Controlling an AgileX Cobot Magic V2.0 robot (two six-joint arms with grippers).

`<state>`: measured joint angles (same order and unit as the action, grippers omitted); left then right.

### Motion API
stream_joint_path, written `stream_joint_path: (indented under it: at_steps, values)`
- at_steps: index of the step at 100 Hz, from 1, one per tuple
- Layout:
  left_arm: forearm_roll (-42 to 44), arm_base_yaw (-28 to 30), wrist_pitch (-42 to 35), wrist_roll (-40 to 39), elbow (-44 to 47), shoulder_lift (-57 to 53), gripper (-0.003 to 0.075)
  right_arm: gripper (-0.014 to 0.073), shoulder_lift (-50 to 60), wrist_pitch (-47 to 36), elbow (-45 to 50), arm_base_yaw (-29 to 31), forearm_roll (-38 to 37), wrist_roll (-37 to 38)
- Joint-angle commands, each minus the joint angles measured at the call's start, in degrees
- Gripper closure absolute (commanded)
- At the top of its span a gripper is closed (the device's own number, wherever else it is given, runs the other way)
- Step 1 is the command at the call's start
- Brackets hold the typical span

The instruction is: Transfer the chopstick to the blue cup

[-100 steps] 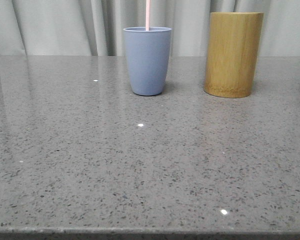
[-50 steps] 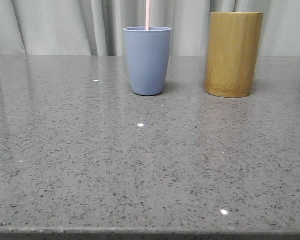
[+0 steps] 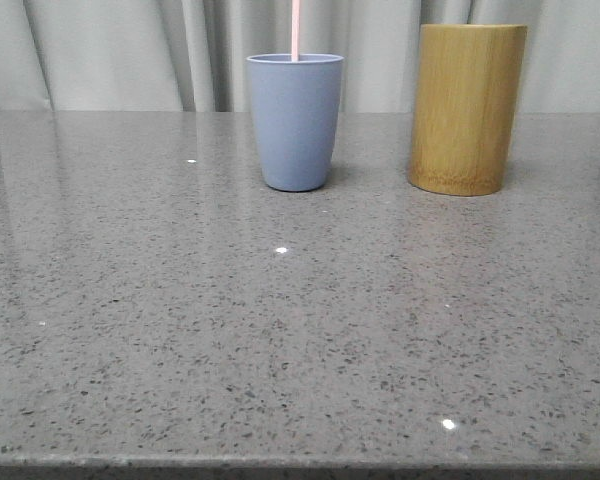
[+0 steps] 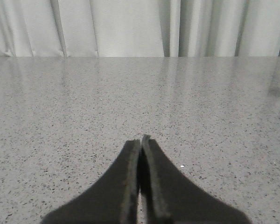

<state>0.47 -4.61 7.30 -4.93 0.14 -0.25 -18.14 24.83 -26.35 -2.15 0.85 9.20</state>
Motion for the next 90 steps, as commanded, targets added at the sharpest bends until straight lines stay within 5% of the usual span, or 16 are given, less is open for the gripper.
stream_joint_path:
  at_steps: [1, 51, 90]
  values:
    - [-0.5, 0.0, -4.5, -0.4, 0.5, -2.0, 0.0739, 0.0699, -0.5, -4.6, -1.5, 0.4, -0.9, -0.2]
    - [-0.5, 0.0, -4.5, -0.4, 0.5, -2.0, 0.0739, 0.0699, -0.4, -6.1, -0.7, 0.4, -1.7, -0.2]
    - [-0.5, 0.0, -4.5, -0.4, 0.5, -2.0, 0.0739, 0.0699, 7.4, -16.1, 12.1, 0.4, -2.8, -0.2]
